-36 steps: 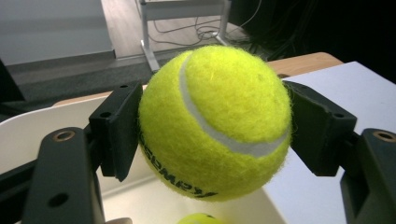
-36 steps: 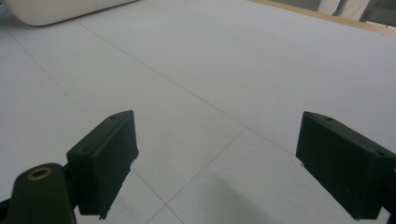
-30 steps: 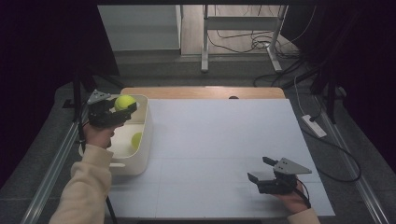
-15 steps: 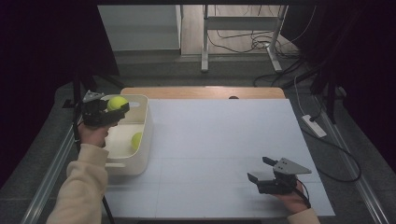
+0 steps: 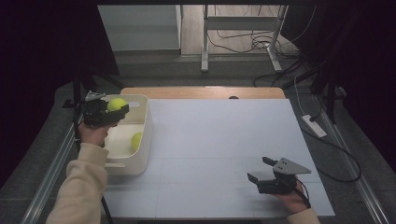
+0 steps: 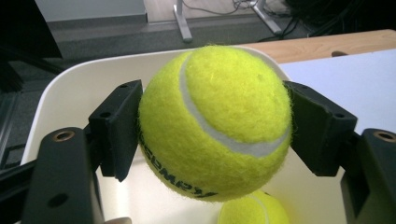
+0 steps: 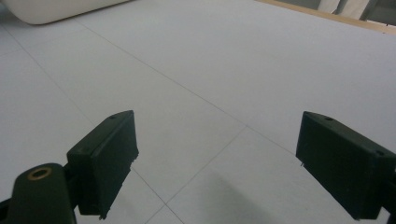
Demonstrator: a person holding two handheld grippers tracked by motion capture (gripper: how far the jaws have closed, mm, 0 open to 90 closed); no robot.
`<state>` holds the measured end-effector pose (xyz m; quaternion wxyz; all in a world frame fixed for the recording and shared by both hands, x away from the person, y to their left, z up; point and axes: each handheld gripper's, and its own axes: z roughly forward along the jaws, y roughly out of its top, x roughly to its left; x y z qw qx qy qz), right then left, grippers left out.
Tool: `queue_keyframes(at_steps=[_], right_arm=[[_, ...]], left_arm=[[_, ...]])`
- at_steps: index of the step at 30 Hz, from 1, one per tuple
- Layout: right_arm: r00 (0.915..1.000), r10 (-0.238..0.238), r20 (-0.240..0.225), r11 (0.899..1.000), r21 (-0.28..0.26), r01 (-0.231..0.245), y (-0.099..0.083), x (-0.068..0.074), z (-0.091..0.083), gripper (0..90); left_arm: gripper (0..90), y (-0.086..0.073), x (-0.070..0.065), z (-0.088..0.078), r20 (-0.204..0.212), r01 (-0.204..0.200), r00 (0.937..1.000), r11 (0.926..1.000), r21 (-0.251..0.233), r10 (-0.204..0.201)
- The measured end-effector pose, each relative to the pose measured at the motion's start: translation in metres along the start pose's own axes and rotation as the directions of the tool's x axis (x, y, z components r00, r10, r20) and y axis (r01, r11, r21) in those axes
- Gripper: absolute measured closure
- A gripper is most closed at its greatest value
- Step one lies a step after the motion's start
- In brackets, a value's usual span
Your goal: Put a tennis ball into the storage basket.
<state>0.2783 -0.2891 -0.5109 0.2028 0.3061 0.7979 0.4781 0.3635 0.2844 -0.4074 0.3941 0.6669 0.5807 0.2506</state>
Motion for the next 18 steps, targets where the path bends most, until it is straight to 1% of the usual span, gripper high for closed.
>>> queue_keyframes(at_steps=[6,12,15,18], right_arm=[[1.0,0.001,0.0,1.0,0.001,-0.001,0.0,0.0,0.0,12.9],[1.0,0.001,0.0,1.0,0.003,-0.001,0.0,0.0,0.0,12.9],[1.0,0.0,0.001,1.0,0.004,0.0,0.0,0.0,0.001,12.9],[1.0,0.0,0.001,1.0,0.004,0.0,0.0,0.0,0.0,12.9]], left_arm=[[26.2,0.0,0.001,0.006,0.0,0.004,1.0,0.9995,0.033,-0.004],[26.2,-0.001,0.004,0.013,-0.002,0.004,1.0,0.9962,0.087,-0.004],[26.1,-0.001,0.005,0.015,-0.011,0.007,0.9999,0.9952,0.098,-0.006],[26.1,-0.001,0.005,0.015,-0.016,0.005,0.9999,0.9952,0.098,-0.004]])
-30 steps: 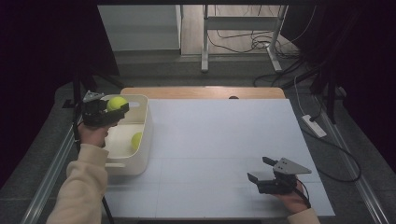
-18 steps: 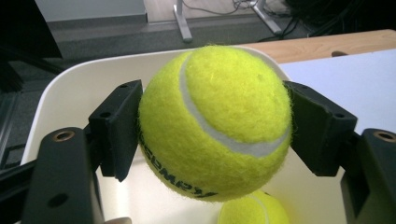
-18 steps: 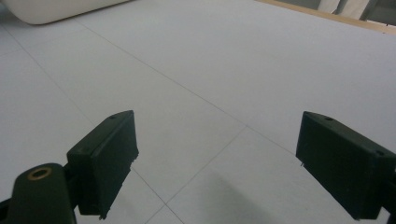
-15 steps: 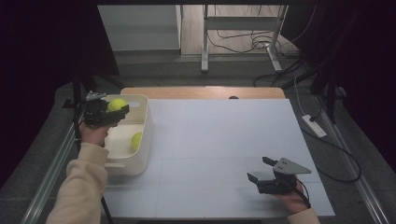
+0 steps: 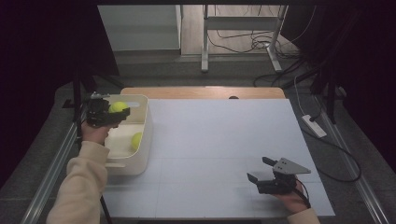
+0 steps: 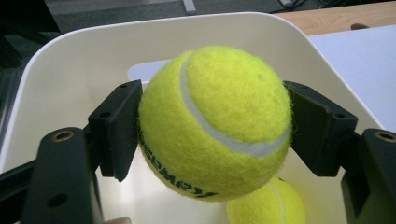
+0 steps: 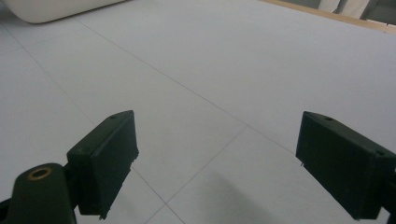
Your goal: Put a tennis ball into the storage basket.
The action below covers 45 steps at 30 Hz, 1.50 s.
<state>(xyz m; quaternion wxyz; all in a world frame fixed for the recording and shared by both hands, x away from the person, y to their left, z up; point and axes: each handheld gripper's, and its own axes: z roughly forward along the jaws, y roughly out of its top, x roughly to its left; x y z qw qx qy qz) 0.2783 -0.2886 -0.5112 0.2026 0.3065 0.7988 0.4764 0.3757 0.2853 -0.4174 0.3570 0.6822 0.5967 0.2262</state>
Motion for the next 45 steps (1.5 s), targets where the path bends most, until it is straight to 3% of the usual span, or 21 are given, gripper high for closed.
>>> queue_keyframes(at_steps=[16,19,24,37,43,45], right_arm=[[1.0,-0.001,0.0,1.0,-0.001,0.001,0.0,0.0,0.0,12.9],[1.0,-0.001,0.0,1.0,0.0,0.001,0.0,0.0,0.0,12.9],[1.0,-0.002,0.0,1.0,0.0,0.002,0.0,0.0,0.0,12.9],[1.0,-0.005,0.0,1.0,0.0,0.005,0.0,0.0,0.0,12.9],[1.0,-0.005,-0.001,1.0,0.0,0.005,0.0,0.0,-0.001,12.9],[1.0,-0.003,-0.001,1.0,-0.002,0.003,0.0,0.0,-0.001,12.9]], left_arm=[[25.4,-0.002,0.005,0.0,-0.01,0.011,0.9999,0.9999,0.007,-0.011],[14.5,-0.001,0.004,-0.002,-0.028,0.033,0.999,0.9994,-0.008,-0.034],[10.7,-0.001,0.001,-0.006,-0.017,0.029,0.9994,0.9991,-0.03,-0.03],[8.8,0.0,-0.012,-0.015,0.072,-0.012,0.9972,0.9964,-0.084,0.018],[9.0,-0.002,-0.021,-0.024,0.135,-0.033,0.9896,0.9935,-0.109,0.048],[9.0,-0.003,-0.024,-0.027,0.166,-0.039,0.9845,0.992,-0.12,0.058]])
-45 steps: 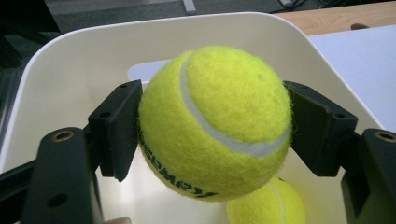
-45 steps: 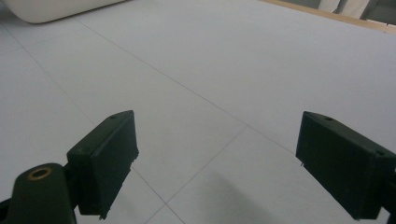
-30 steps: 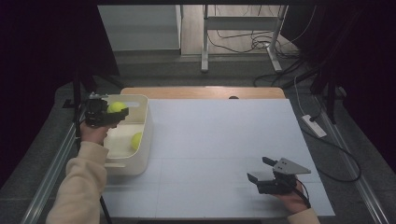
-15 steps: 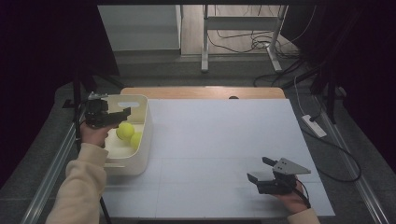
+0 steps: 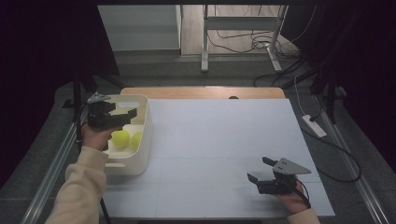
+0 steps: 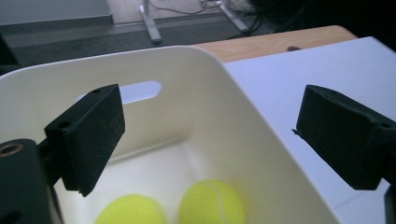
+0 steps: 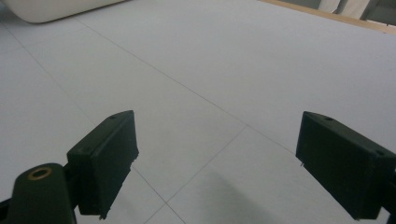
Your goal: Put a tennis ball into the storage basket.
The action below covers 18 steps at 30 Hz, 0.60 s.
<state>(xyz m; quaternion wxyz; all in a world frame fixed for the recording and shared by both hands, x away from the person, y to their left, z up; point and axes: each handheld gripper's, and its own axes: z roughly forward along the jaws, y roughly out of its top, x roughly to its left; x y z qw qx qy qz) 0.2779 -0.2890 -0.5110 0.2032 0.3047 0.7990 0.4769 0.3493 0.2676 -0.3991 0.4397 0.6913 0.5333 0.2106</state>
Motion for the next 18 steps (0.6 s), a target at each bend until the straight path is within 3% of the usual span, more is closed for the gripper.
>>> queue_keyframes(at_steps=[6,18], right_arm=[[1.0,0.007,-0.002,1.0,-0.008,-0.007,0.0,-0.002,-0.001,12.9],[0.9998,0.016,-0.009,1.0,-0.011,-0.016,0.001,-0.004,-0.001,12.9]], left_arm=[[9.0,-0.001,-0.011,-0.008,0.064,-0.028,0.9975,0.999,-0.035,0.03],[9.5,-0.008,-0.036,-0.015,0.164,-0.067,0.9833,0.9947,-0.078,0.079]])
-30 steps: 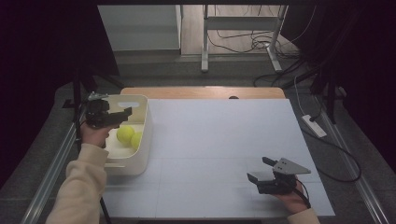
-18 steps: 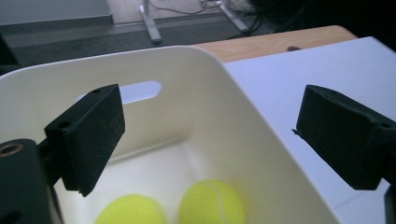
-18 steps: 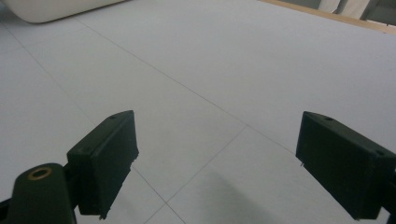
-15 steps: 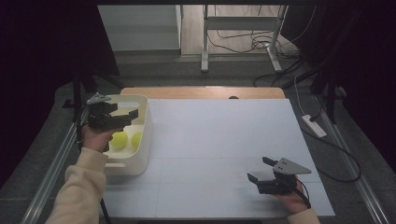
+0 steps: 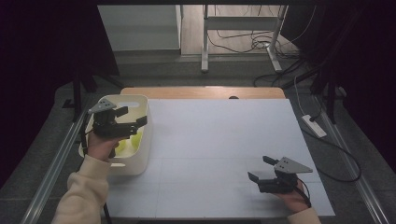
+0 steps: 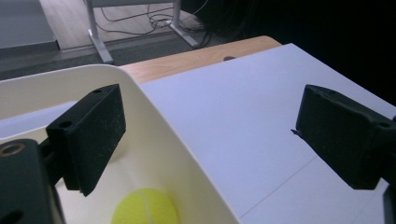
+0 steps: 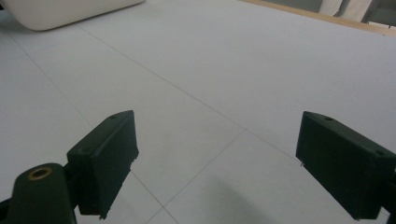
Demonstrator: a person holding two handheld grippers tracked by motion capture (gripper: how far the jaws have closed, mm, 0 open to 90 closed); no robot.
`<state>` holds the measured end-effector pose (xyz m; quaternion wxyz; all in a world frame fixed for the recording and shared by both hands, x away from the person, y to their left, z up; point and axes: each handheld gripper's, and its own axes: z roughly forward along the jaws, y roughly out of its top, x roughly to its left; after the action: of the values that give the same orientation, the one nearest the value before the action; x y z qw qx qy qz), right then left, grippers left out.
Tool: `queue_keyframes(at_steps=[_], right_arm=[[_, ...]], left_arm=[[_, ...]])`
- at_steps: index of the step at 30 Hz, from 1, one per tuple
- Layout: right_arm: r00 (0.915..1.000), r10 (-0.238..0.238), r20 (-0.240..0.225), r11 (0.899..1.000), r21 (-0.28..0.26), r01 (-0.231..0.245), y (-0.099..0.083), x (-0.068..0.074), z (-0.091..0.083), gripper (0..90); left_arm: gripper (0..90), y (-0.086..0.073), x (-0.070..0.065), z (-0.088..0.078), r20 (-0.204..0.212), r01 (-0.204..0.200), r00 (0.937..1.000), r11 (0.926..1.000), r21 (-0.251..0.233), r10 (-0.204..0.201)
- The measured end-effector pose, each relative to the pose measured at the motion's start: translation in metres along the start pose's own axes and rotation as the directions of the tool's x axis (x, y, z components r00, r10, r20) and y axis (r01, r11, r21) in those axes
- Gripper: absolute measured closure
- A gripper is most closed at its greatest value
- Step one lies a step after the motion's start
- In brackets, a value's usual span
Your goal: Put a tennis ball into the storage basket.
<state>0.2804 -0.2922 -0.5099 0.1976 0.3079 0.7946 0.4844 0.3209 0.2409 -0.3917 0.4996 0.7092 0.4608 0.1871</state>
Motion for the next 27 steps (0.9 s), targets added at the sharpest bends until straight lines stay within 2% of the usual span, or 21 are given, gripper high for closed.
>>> queue_keyframes(at_steps=[7,11,15,18,19,20,27], right_arm=[[0.9999,-0.007,0.013,1.0,-0.009,0.007,-0.001,0.002,-0.006,13.1],[0.9998,-0.011,0.017,1.0,-0.005,0.011,-0.001,0.004,-0.007,13.1],[0.9998,-0.01,0.015,1.0,0.0,0.01,-0.001,0.005,-0.005,13.1],[0.9998,-0.011,0.017,1.0,0.002,0.011,-0.001,0.004,-0.006,13.1],[0.9998,-0.011,0.017,1.0,0.002,0.011,-0.001,0.004,-0.006,13.1],[0.9998,-0.011,0.017,1.0,0.003,0.011,-0.001,0.004,-0.006,13.1],[0.9998,-0.012,0.016,1.0,0.005,0.012,-0.001,0.004,-0.005,13.1]], left_arm=[[10.0,-0.004,-0.018,-0.001,0.041,-0.028,0.9987,0.9994,-0.018,0.029],[10.2,-0.005,-0.023,-0.003,0.05,-0.049,0.9975,0.9986,-0.02,0.05],[12.4,-0.01,-0.029,-0.007,0.084,-0.066,0.9942,0.9975,-0.028,0.068],[12.1,-0.014,-0.033,-0.007,0.099,-0.063,0.993,0.9976,-0.03,0.065],[12.2,-0.016,-0.034,-0.008,0.112,-0.053,0.9921,0.998,-0.034,0.057],[12.2,-0.018,-0.036,-0.008,0.145,-0.035,0.9886,0.9986,-0.04,0.04],[12.2,-0.028,-0.047,-0.01,0.17,-0.064,0.9829,0.9967,-0.049,0.071]])
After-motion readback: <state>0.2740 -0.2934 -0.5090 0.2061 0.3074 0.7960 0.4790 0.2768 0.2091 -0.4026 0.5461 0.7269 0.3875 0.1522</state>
